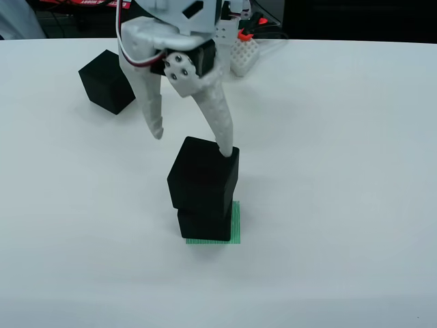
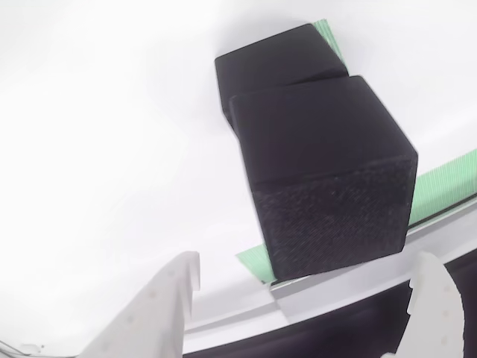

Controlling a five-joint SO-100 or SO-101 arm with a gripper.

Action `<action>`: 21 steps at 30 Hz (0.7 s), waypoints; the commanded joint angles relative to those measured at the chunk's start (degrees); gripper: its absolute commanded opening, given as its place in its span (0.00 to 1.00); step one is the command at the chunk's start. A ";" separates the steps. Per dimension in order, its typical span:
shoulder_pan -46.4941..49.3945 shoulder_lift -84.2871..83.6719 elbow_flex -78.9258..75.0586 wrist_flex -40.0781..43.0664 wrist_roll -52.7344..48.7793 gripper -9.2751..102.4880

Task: Stack 3 Blocks on the chosen place.

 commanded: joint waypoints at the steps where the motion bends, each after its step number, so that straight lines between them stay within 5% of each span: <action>1: 2.46 11.51 6.15 -0.44 -0.70 0.39; 10: 22.15 33.49 26.37 0.09 -20.30 0.39; 21: 52.47 34.72 36.39 -2.55 -38.76 0.39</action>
